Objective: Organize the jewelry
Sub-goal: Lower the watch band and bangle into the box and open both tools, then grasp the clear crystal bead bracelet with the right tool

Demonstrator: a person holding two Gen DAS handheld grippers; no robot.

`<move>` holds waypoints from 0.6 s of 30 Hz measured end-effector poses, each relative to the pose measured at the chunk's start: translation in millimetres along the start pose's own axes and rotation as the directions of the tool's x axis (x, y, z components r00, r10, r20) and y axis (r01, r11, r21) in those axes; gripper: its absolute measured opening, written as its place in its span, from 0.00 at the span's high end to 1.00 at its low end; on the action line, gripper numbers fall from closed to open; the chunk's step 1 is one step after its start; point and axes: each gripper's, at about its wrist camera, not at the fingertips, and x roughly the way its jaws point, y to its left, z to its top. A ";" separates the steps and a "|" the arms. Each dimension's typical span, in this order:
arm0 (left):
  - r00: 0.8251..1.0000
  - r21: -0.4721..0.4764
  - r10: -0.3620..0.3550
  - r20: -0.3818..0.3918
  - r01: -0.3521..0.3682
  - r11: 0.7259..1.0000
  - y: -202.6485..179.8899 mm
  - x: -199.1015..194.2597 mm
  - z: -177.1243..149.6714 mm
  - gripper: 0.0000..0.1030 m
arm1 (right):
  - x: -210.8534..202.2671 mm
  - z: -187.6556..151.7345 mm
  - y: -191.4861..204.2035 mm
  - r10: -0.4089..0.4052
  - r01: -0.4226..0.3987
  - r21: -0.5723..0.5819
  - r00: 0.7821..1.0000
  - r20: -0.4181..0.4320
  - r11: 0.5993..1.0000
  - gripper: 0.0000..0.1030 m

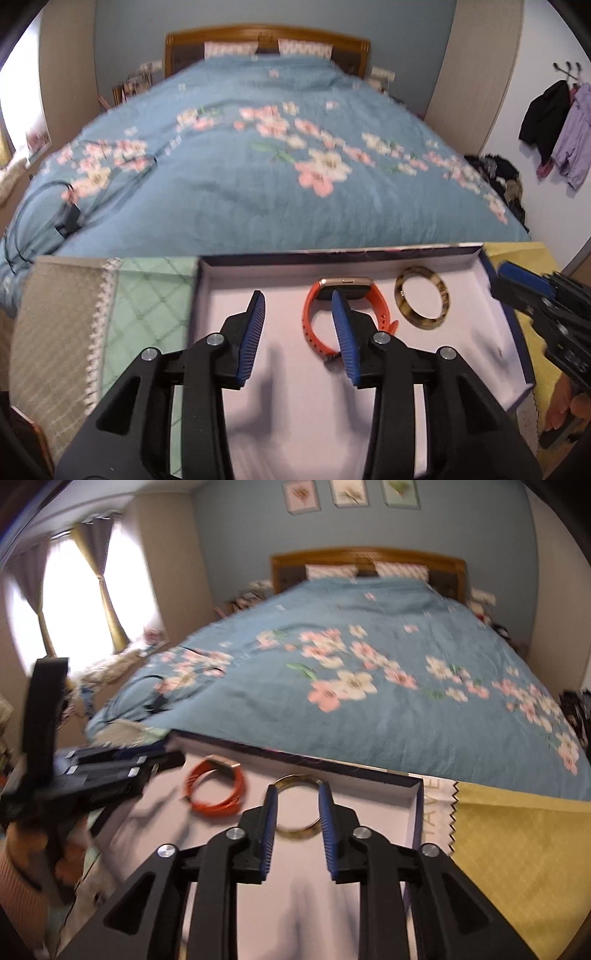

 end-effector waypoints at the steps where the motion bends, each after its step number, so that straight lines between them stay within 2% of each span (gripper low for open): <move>1: 0.999 0.007 -0.004 0.032 0.003 1.000 0.6 -12.6 -3.1 0.56 | -14.3 -6.6 3.2 0.022 -0.021 -0.023 1.000 0.015 1.000 0.76; 3: 0.996 0.028 -0.013 0.086 0.011 1.000 1.6 -38.1 -11.8 0.55 | -32.9 -17.3 7.9 0.036 -0.034 -0.063 0.999 0.028 0.997 0.70; 6: 0.990 0.058 -0.026 0.141 0.018 0.998 4.7 -73.9 -32.7 0.53 | -59.1 -41.0 9.7 0.056 -0.054 -0.107 0.998 0.023 0.993 0.69; 8: 0.987 0.072 -0.041 0.158 0.029 0.997 7.4 -89.9 -46.1 0.52 | -66.5 -55.9 6.7 0.059 -0.059 -0.092 0.998 0.000 0.994 0.69; 13: 0.987 0.098 -0.043 0.158 0.027 0.995 9.4 -118.3 -90.7 0.49 | -69.8 -95.4 -2.5 0.060 -0.062 -0.030 0.995 -0.076 0.998 0.69; 18: 0.991 0.106 -0.049 0.123 0.036 0.994 5.5 -128.0 -128.3 0.49 | -69.1 -119.5 -0.6 0.072 -0.073 -0.009 0.992 -0.105 0.997 0.69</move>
